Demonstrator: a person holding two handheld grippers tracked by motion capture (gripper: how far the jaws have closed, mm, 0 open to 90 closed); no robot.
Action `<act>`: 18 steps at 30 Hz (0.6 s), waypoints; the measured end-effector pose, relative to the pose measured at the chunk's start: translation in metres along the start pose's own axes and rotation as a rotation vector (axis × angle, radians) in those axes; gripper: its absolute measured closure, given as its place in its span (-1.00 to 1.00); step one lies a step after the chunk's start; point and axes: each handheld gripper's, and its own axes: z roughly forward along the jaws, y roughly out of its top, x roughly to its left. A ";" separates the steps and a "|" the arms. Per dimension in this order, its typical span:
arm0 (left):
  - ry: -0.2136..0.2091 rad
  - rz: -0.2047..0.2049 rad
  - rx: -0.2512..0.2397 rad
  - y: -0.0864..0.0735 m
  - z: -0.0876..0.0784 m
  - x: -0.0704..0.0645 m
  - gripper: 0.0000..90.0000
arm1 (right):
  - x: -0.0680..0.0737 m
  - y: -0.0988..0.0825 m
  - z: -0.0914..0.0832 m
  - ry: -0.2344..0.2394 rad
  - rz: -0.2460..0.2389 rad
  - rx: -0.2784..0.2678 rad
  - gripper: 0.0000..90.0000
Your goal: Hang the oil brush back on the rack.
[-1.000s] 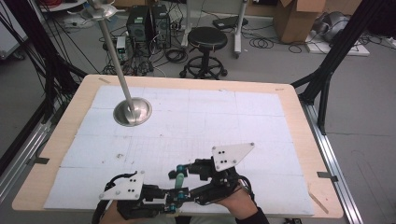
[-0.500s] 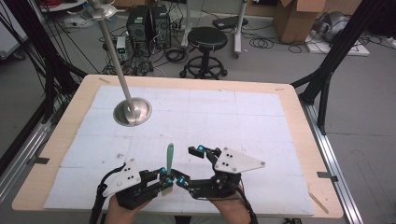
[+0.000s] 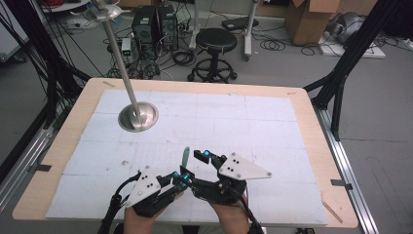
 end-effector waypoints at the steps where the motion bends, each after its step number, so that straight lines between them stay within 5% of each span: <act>1: 0.002 0.001 0.002 0.000 0.001 -0.001 0.87 | 0.000 0.000 0.000 -0.008 -0.001 -0.002 -0.05; 18: 0.041 0.052 0.007 -0.001 0.006 -0.011 0.87 | 0.003 0.000 0.004 0.002 0.014 0.012 0.66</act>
